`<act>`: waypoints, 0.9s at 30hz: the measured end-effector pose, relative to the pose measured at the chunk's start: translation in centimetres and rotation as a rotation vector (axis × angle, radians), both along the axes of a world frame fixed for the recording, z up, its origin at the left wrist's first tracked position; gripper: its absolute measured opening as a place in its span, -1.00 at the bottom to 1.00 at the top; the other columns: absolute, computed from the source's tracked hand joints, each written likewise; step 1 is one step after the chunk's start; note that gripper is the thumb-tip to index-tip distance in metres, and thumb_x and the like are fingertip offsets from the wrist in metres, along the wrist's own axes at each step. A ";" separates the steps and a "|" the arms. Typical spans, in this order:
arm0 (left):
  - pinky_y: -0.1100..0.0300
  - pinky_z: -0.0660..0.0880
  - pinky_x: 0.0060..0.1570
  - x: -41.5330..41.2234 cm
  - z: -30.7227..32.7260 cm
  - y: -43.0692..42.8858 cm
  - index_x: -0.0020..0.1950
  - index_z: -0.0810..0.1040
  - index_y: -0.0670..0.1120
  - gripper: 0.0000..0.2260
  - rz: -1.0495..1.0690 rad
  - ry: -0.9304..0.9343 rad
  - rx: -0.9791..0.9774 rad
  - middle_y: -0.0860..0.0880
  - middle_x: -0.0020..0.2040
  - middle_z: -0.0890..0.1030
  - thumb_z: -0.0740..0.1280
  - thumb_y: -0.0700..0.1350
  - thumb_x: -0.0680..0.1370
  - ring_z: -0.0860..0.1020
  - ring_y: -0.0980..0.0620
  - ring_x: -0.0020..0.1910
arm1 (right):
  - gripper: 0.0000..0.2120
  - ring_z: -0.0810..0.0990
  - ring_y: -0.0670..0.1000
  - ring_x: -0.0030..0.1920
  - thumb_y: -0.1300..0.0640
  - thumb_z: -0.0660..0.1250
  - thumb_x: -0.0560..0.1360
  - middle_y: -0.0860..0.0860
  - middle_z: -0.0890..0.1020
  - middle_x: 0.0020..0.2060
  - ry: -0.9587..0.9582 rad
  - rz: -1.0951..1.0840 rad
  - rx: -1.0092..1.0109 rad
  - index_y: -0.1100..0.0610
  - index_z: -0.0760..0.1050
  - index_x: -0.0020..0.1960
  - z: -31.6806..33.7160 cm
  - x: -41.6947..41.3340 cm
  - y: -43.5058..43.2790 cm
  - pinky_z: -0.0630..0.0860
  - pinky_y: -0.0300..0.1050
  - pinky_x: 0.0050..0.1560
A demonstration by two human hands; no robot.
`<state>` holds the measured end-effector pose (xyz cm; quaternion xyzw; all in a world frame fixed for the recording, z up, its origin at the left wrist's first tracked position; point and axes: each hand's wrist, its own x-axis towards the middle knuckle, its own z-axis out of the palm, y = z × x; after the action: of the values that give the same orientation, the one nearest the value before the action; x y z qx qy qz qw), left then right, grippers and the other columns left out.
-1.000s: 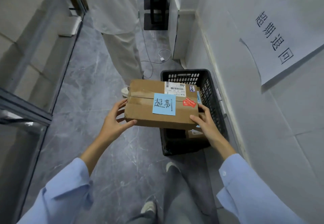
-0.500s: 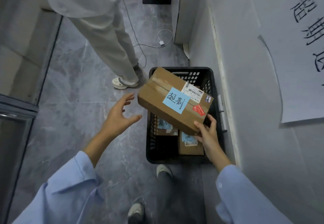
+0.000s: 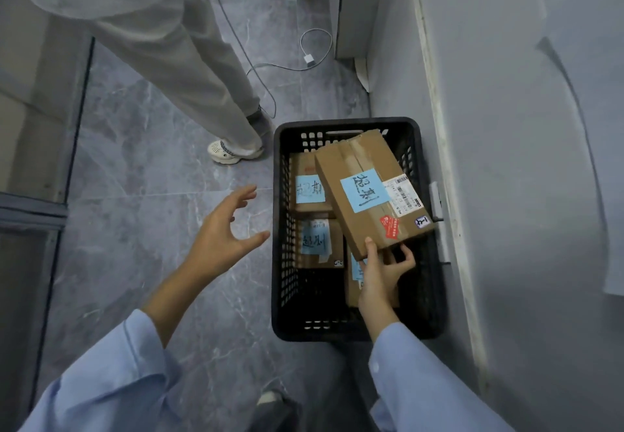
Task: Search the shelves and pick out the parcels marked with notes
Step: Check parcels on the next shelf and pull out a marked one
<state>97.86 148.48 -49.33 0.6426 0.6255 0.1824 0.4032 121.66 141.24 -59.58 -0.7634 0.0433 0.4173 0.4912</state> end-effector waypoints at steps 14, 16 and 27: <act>0.19 0.36 0.27 1.0 -4.2 2.0 0.49 0.30 0.09 -0.31 -0.066 0.068 -0.010 0.18 0.37 0.44 0.52 -0.02 0.42 0.40 0.20 0.31 | -0.32 0.50 0.07 0.24 0.18 0.52 0.40 0.14 0.35 0.35 -0.074 -0.263 0.047 -0.14 0.14 0.26 -8.7 -1.8 6.0 0.60 -0.04 0.13; 0.22 0.35 0.26 1.0 -4.6 2.1 0.49 0.31 0.10 -0.32 -0.058 0.065 -0.010 0.19 0.36 0.44 0.51 -0.01 0.42 0.40 0.21 0.31 | -0.31 0.51 0.07 0.23 0.21 0.51 0.41 0.15 0.36 0.34 -0.067 -0.270 0.036 -0.08 0.13 0.30 -9.9 -1.8 6.6 0.59 -0.13 0.06; 0.23 0.35 0.26 -0.6 -5.3 1.2 0.48 0.31 0.09 -0.31 -0.022 0.060 -0.036 0.19 0.35 0.46 0.53 -0.04 0.42 0.41 0.21 0.31 | -0.25 0.47 0.00 0.21 0.20 0.44 0.50 0.13 0.43 0.37 0.074 0.149 -0.097 0.09 0.07 0.53 -13.3 1.0 4.6 0.42 -0.03 0.32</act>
<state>97.30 149.69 -54.61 0.6474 0.6333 0.1474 0.3977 122.68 145.84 -72.91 -0.7716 0.0248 0.4777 0.4194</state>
